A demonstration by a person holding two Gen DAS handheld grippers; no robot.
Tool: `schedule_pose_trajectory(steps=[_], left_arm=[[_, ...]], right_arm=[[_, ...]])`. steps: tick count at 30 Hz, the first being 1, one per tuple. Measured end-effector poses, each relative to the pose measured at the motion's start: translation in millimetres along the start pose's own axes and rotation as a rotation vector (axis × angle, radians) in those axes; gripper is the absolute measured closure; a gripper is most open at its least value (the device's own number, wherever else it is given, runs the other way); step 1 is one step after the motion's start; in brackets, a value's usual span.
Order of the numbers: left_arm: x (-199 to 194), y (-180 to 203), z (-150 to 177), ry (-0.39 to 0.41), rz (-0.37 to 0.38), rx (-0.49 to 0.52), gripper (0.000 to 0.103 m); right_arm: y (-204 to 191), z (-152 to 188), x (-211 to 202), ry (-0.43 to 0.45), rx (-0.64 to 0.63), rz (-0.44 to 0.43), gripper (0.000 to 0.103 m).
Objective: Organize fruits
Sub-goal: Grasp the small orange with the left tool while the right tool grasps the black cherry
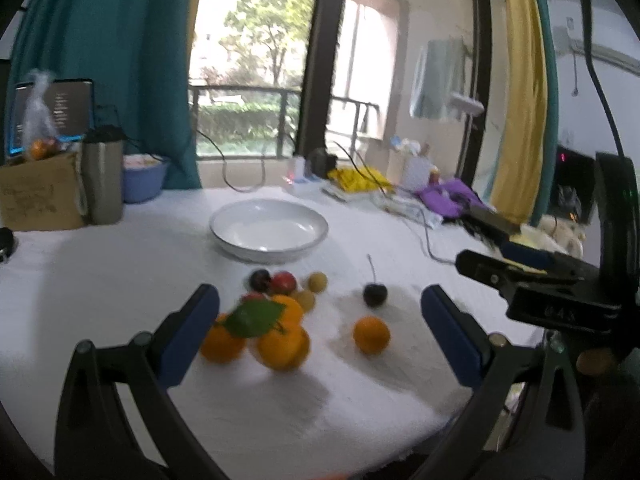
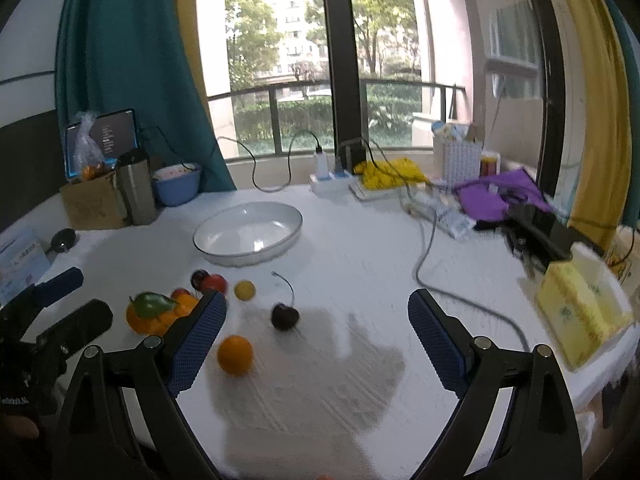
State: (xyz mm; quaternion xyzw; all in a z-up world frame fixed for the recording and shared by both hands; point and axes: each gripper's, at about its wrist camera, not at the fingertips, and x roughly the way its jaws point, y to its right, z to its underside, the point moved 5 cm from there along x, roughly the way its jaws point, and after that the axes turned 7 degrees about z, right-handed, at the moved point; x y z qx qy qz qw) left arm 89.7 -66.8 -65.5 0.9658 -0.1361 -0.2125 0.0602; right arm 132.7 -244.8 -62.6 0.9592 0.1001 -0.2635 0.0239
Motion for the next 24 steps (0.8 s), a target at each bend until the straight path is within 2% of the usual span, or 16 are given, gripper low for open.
schedule_pose_trajectory(steps=[6,8,13,18,20,23,24], left_arm=[[28,23,7,-0.087,0.035,0.06,0.003],[40,29,10,-0.124,0.045,0.073,0.012],[68,37,16,-0.209,0.051,0.093,0.014],[90,38,25,-0.287,0.053,0.094,0.035],[99,37,30,-0.325,0.041,0.099,0.047],[108,36,37,-0.371,0.036,0.108,0.059],[110,35,39,-0.384,0.04,0.111,0.059]], right_arm=[[17,16,18,-0.064,0.036,-0.033,0.019],[21,19,23,-0.077,0.045,-0.039,0.02],[33,25,37,-0.111,0.058,-0.06,0.02],[37,28,51,-0.146,0.059,-0.083,0.02],[36,29,56,-0.153,0.057,-0.092,0.02],[33,30,65,-0.17,0.066,-0.113,0.023],[31,30,68,-0.179,0.063,-0.122,0.024]])
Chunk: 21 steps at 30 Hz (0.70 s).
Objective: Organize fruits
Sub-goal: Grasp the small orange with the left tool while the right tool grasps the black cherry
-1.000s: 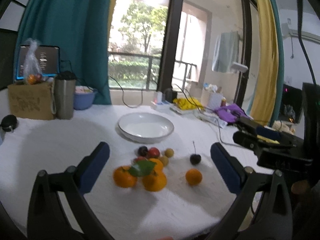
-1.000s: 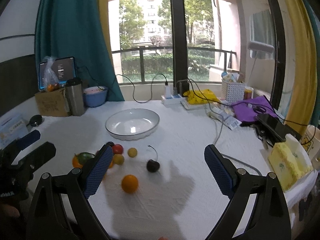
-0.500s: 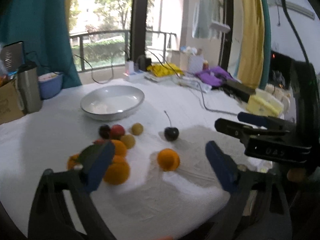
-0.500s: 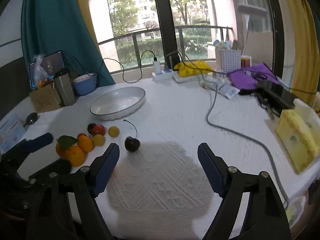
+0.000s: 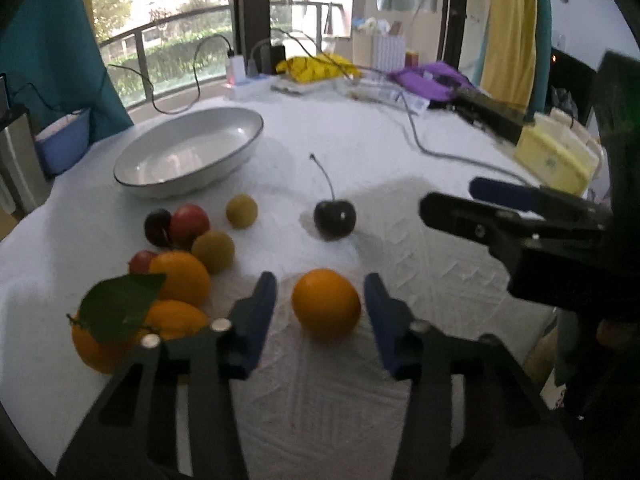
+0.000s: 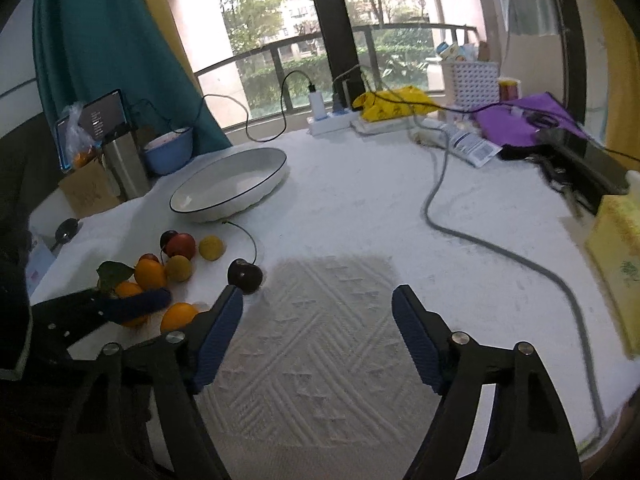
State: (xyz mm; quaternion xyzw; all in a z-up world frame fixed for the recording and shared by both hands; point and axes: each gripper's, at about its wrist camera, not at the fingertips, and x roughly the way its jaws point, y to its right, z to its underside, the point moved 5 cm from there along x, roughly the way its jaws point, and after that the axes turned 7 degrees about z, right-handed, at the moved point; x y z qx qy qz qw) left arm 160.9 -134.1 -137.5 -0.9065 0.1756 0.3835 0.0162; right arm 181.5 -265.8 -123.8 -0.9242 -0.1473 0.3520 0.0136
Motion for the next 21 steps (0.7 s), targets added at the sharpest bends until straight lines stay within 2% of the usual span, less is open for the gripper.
schedule_pose_trajectory(steps=[3,9,15,21], left_arm=[[3,-1,-1,-0.016,0.016,0.016,0.067],[-3,-11,-6,-0.003,0.034,-0.001,0.067],[-18,-26,-13,0.035,0.044,-0.035,0.067],[-31,-38,-24,0.095,0.063,-0.055,0.067]], right_arm=[[-7,-1,9,-0.024,-0.014,-0.024,0.024],[-28,-5,25,-0.077,-0.078,-0.06,0.024],[-37,-6,40,-0.131,-0.086,-0.044,0.045],[-55,-9,51,-0.173,-0.13,-0.04,0.05]])
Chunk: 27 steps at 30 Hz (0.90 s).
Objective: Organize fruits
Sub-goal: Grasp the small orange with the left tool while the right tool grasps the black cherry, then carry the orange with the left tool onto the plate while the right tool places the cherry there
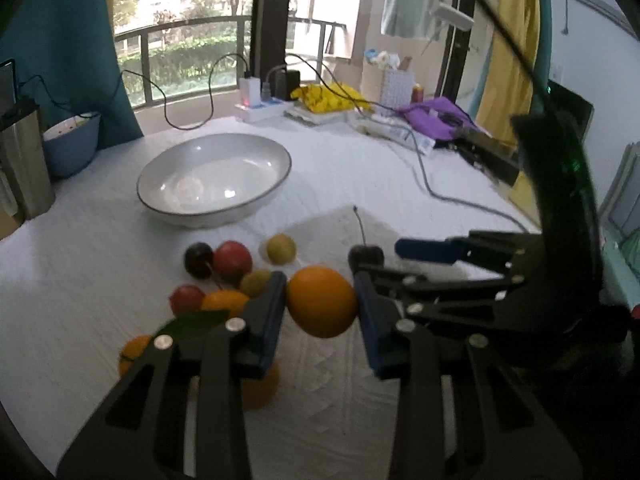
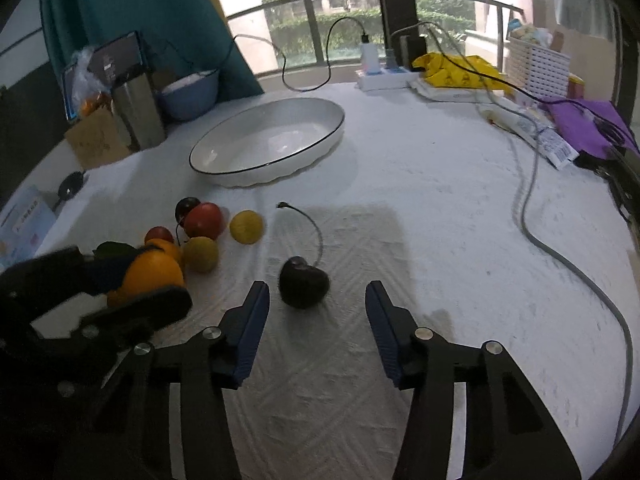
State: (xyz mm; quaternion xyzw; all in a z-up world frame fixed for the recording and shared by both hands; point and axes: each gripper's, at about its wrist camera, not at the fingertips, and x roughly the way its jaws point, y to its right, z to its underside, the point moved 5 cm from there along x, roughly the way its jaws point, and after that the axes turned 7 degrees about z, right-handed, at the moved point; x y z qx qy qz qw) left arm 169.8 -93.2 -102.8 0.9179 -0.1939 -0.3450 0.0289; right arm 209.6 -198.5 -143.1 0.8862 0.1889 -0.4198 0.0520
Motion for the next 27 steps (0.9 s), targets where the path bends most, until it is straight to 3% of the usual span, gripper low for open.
schedule_pose_trajectory(steps=[2,4,6,27], left_arm=[[-3,-4,-3,0.013,0.001,-0.005,0.067],[-7,-11,-7,0.027,0.003,-0.012,0.067],[-9,-16,-9,0.037,0.0,-0.016,0.067],[-19,-96,-55,0.118,-0.069,-0.077,0.067]], right_arm=[[-4,-3,3,-0.012,-0.006,0.009,0.057],[-8,-4,8,-0.031,-0.018,0.022,0.07],[-10,-5,12,-0.043,-0.03,0.034,0.072],[-31,-78,15,0.055,-0.104,0.052,0.073]])
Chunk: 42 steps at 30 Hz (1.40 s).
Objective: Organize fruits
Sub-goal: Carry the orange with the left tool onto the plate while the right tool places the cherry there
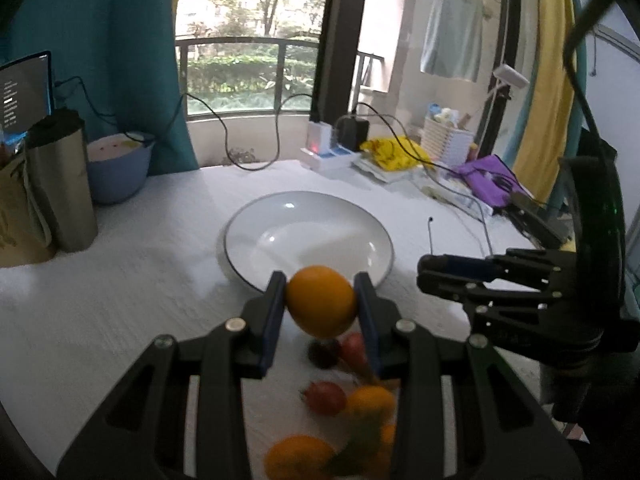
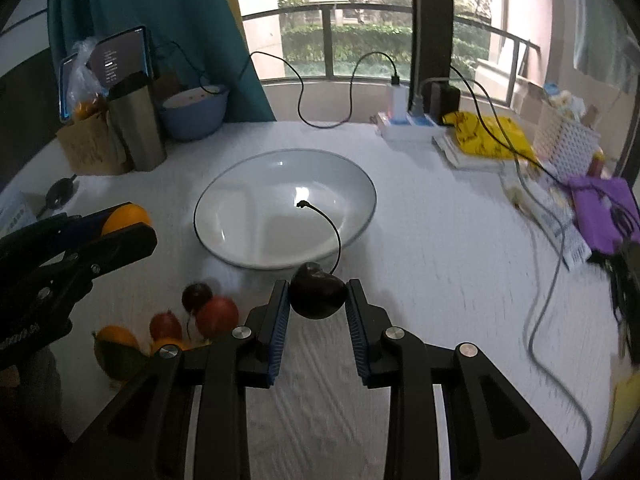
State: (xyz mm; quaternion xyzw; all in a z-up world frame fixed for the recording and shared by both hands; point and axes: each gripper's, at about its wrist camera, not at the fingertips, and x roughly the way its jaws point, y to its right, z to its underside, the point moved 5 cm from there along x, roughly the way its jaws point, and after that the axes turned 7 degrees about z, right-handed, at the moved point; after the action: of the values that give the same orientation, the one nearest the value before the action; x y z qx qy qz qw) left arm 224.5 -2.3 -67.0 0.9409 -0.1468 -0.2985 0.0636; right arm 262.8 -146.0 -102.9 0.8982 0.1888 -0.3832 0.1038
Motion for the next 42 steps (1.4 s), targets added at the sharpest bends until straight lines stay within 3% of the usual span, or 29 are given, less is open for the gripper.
schedule_pose_trajectory(steps=[15,30,37,42], left_arm=[[47,-43,-42,-0.007,-0.025,-0.069,0.067],[114,-67,-53,-0.126,0.007,-0.126,0.067],[137,-70,-43,-0.216,0.032,-0.163,0.067],[142,-72,-40,-0.239,0.027,-0.183,0.067]], right_arm=[[-7,-55,39,0.046,-0.026,-0.041,0.073],[-3,-101,102,0.045,0.01,-0.102,0.073],[-4,-100,132,-0.008,0.017,-0.116,0.073],[-5,-98,143,-0.032,0.017,-0.119,0.073]])
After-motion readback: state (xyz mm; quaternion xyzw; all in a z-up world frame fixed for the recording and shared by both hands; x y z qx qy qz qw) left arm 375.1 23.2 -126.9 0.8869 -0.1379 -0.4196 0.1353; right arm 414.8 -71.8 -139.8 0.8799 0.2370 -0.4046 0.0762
